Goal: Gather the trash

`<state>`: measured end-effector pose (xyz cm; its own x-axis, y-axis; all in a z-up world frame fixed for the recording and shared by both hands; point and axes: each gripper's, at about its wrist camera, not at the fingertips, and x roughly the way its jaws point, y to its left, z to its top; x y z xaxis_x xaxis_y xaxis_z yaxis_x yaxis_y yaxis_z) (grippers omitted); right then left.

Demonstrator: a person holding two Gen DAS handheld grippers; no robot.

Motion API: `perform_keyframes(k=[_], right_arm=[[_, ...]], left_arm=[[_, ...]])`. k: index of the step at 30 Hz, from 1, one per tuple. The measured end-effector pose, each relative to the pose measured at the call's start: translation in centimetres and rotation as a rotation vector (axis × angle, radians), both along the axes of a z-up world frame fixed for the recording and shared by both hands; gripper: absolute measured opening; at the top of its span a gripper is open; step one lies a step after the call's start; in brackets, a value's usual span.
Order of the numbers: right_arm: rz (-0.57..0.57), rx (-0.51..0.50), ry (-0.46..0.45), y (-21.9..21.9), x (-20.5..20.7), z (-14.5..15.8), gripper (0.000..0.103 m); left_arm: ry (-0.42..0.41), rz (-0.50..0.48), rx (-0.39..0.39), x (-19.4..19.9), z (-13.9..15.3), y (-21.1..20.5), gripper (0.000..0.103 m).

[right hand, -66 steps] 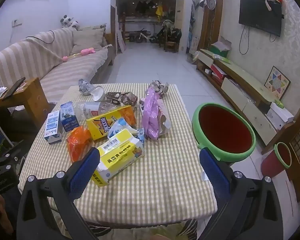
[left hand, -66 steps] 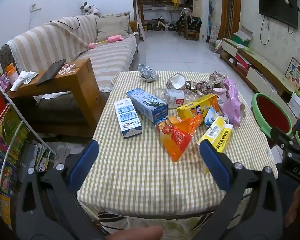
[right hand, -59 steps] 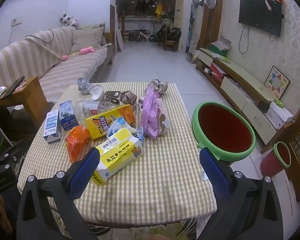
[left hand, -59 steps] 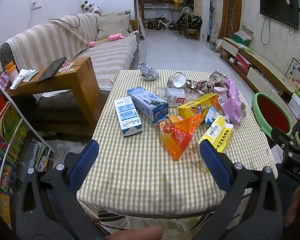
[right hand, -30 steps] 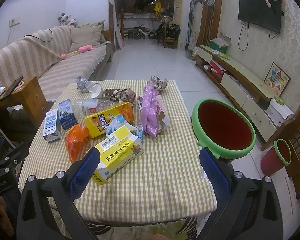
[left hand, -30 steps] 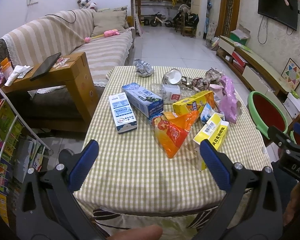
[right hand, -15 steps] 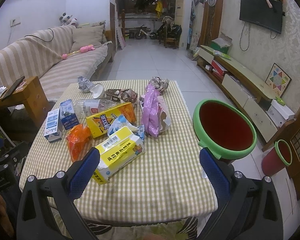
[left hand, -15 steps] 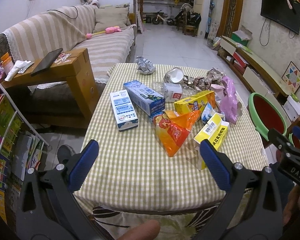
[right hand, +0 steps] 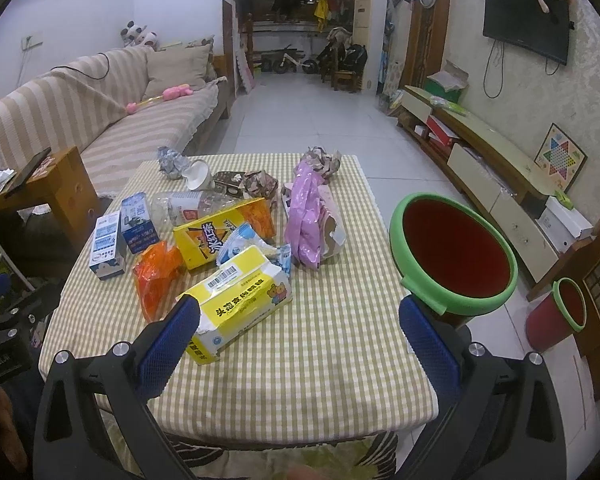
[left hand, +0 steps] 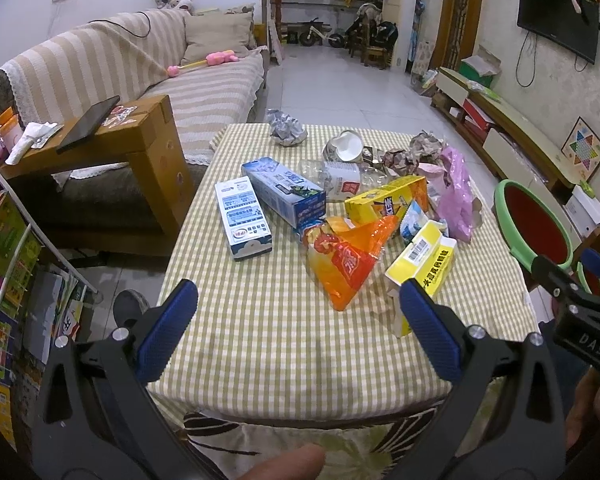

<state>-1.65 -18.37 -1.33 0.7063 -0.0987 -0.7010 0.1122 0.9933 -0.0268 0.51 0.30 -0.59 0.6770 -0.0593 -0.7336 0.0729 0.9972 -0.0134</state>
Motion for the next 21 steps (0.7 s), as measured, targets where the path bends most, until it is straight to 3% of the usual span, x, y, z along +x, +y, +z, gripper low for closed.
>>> perform_keyframes(k=[21], right_arm=[[0.005,0.000,0.008,0.17,0.08,-0.14,0.095]], left_arm=[[0.014,0.005,-0.016,0.22,-0.34,0.24,0.100]])
